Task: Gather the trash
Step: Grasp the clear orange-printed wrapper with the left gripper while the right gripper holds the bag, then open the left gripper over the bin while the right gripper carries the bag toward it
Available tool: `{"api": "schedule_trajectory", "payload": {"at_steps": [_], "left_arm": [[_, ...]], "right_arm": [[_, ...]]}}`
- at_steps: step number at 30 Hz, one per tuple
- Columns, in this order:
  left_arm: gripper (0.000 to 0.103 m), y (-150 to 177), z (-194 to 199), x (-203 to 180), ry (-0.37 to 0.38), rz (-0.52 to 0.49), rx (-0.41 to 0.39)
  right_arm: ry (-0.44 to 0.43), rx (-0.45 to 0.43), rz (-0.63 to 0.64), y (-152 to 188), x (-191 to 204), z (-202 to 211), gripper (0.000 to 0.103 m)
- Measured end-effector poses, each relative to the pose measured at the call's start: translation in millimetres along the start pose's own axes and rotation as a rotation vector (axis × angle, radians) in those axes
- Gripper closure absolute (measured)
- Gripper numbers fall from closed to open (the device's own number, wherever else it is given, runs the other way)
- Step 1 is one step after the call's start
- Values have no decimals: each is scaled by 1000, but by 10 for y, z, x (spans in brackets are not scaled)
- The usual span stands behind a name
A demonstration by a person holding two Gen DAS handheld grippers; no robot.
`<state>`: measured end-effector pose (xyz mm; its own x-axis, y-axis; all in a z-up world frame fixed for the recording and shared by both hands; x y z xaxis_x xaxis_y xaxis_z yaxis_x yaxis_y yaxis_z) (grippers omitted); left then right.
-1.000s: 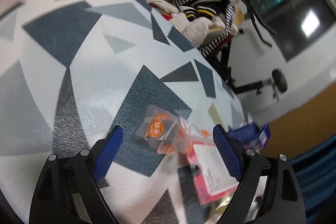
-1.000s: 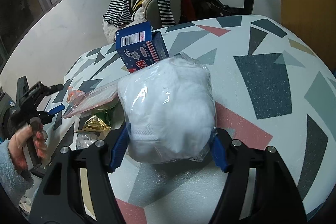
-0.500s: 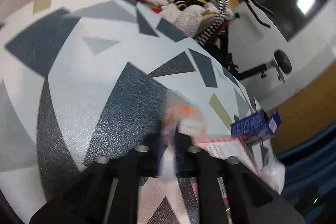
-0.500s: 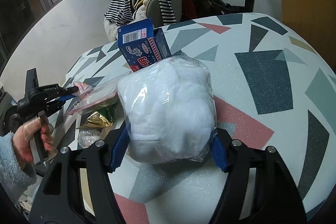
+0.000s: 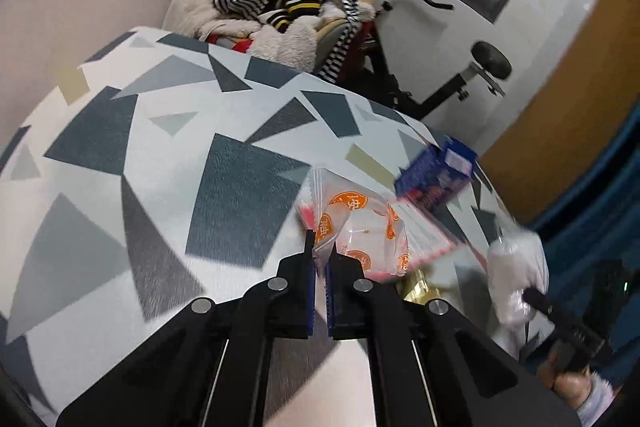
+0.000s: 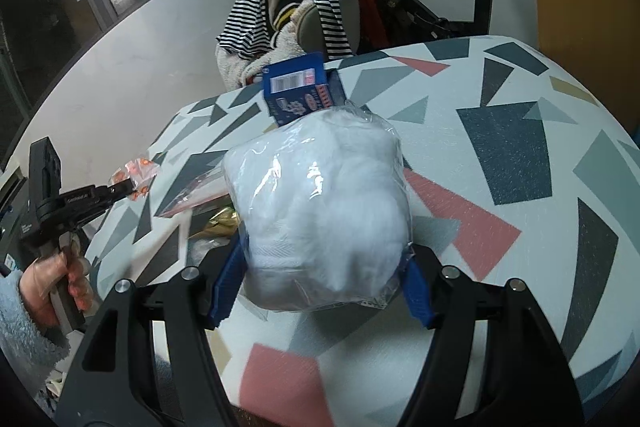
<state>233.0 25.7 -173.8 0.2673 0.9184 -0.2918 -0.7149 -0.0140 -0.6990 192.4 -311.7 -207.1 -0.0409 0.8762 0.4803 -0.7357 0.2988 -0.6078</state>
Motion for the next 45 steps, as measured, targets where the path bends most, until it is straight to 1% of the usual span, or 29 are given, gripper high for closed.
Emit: {"api": "schedule_trajectory", "payload": {"at_steps": [7, 12, 14, 18, 22, 26, 29, 31, 32, 33, 35, 37, 41, 45], "left_arm": [[99, 392, 457, -373, 13, -118, -4], [99, 790, 707, -645, 37, -189, 7], [99, 985, 775, -750, 45, -219, 23], [99, 1320, 806, -872, 58, -268, 68], [99, 1644, 749, -951, 82, -306, 132], [98, 1836, 685, -1012, 85, -346, 171], [97, 1920, 654, -1037, 93, -347, 188], [93, 1943, 640, -1035, 103, -335, 192], [84, 1941, 635, -1033, 113, -328, 193], [69, 1945, 629, -1029, 127, -317, 195], [53, 1938, 645, -1019, 137, -301, 186], [50, 1926, 660, -1007, 145, -288, 180], [38, 1851, 717, -952, 126, -260, 154], [23, 1739, 847, -869, 75, -241, 103]], "right_arm": [[-24, 6, 24, 224, 161, 224, 35], [-40, 11, 18, 411, 210, 359, 35], [-45, 13, 13, 496, 217, 415, 35], [-50, 13, 4, 652, 213, 516, 35], [-43, 18, 9, 792, 203, 578, 35], [-42, 17, 14, 848, 205, 617, 35], [-45, 14, 16, 864, 212, 637, 35], [-45, 15, 22, 875, 229, 638, 35], [-46, 16, 26, 883, 236, 644, 35], [-46, 18, 34, 897, 252, 644, 35], [-46, 20, 39, 904, 268, 641, 35], [-48, 24, 46, 922, 291, 637, 35], [-51, 32, 59, 957, 339, 624, 35], [-64, 45, 88, 1050, 416, 616, 35]]}}
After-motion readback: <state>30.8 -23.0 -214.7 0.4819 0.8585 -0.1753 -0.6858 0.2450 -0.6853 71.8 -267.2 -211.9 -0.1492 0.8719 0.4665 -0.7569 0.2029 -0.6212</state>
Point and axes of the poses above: each gripper's, at about its wrist camera, not at the fingertips, and z roughly against the way its jaws point, x to its left, y to its underside, the point moved 7 cm from there along -z, roughly the way its jaws point, and after that the axes turned 8 degrees about -z, right-handed, at the moved point
